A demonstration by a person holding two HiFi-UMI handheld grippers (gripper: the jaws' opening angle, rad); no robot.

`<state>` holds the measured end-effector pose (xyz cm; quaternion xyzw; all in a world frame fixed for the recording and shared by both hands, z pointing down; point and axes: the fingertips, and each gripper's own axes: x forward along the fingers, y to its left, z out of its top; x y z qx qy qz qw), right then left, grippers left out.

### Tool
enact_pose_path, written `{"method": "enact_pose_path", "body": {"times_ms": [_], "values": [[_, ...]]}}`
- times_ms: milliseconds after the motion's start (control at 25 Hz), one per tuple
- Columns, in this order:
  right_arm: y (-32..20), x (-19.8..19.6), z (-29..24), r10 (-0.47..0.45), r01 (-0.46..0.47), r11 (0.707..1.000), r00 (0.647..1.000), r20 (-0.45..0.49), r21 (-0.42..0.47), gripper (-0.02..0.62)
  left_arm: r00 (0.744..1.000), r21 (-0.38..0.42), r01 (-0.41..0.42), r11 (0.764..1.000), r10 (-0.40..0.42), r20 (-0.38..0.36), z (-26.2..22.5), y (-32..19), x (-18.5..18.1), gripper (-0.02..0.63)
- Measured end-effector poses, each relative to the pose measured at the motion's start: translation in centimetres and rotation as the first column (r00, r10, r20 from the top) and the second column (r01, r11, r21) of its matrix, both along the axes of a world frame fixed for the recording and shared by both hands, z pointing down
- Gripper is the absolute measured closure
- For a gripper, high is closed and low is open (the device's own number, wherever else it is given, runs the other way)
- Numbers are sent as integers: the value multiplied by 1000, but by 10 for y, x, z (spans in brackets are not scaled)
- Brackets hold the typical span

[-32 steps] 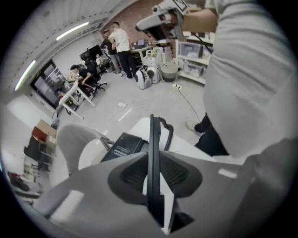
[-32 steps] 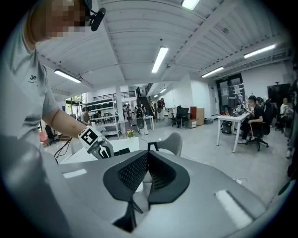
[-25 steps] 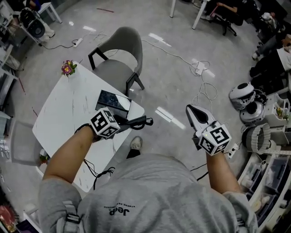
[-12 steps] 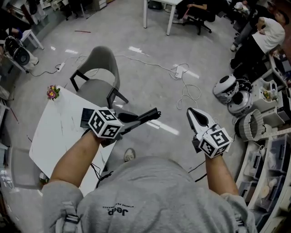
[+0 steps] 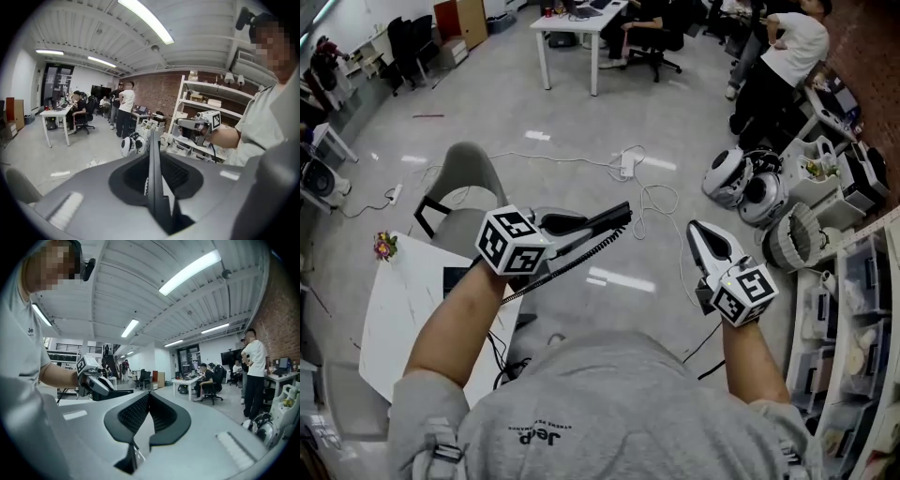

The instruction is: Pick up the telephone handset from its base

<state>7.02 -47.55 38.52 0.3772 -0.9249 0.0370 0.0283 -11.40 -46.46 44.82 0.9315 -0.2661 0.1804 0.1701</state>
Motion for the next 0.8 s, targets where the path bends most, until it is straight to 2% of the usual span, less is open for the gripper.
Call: {"method": "enact_pose_path", "body": {"times_ms": [200, 400, 800], "values": [[0, 31, -18, 50, -50, 998, 999, 17, 43, 592, 995, 61, -93, 994, 92, 28, -30, -16, 40, 468], [1, 57, -39, 94, -96, 991, 995, 35, 89, 591, 981, 104, -186, 977, 178, 82, -49, -23, 74, 468], [2, 85, -60, 142, -147, 980, 989, 45, 133, 591, 947, 124, -302, 945, 282, 155, -56, -24, 121, 468]]}}
